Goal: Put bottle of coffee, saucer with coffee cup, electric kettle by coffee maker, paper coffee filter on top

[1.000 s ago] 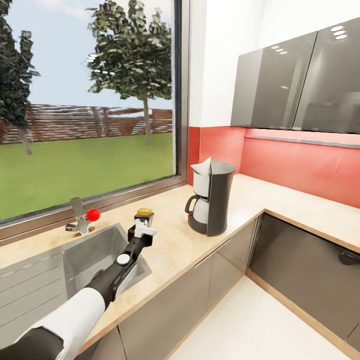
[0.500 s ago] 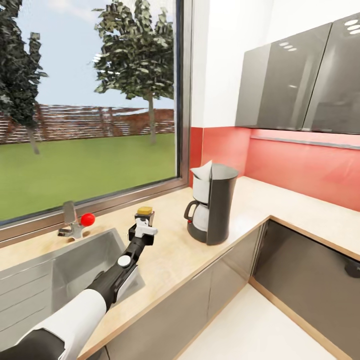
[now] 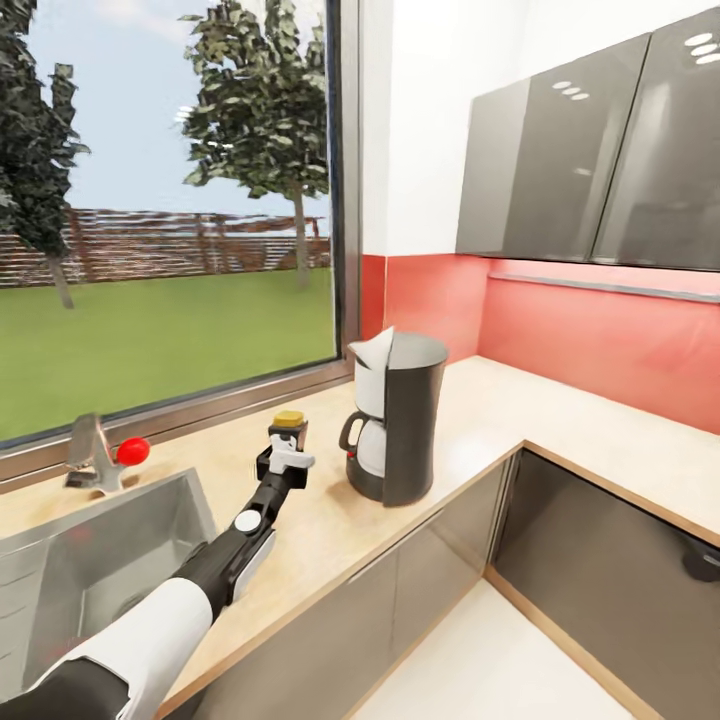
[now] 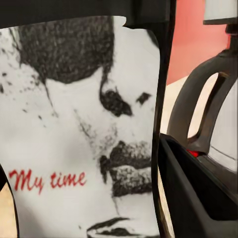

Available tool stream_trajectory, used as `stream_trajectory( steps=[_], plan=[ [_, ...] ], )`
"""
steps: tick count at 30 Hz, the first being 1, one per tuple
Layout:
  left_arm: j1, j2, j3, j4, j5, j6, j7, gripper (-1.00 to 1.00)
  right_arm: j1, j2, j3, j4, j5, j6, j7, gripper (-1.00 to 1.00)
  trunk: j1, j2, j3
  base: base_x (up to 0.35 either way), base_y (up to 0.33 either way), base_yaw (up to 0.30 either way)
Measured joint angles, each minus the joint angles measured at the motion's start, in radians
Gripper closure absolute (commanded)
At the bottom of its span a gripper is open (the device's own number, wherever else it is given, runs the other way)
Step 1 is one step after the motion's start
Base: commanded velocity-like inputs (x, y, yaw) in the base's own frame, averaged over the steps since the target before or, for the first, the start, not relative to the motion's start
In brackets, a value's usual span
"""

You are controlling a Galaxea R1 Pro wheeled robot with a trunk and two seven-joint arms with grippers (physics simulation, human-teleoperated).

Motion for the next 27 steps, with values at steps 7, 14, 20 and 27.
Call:
stream_trajectory(
  steps=[7, 14, 20, 27],
  plan=[
    [0.001, 0.002, 0.001, -0.001, 0.000, 0.000, 0.001, 1.00, 0.000, 0.000, 0.001, 0.000, 0.000, 0.000, 0.000, -1.00, 0.000, 0.000, 0.000, 0.269, -0.228, 0.193],
    [0.010, 0.003, 0.003, 0.001, 0.000, -0.042, 0.004, 1.00, 0.000, 0.000, 0.001, 0.000, 0.000, 0.000, 0.000, -1.00, 0.000, 0.000, 0.000, 0.130, -0.082, 0.152],
    [0.037, 0.003, 0.003, 0.013, -0.002, -0.112, 0.006, 1.00, 0.000, 0.001, 0.001, 0.000, 0.000, 0.001, 0.000, -1.00, 0.000, 0.000, 0.000, 0.007, -0.004, 0.010],
    [0.070, 0.002, 0.001, 0.015, -0.001, -0.123, 0.006, 1.00, 0.000, 0.002, 0.001, 0.000, 0.000, 0.000, 0.000, -1.00, 0.000, 0.000, 0.000, 0.125, -0.079, 0.000]
  ],
)
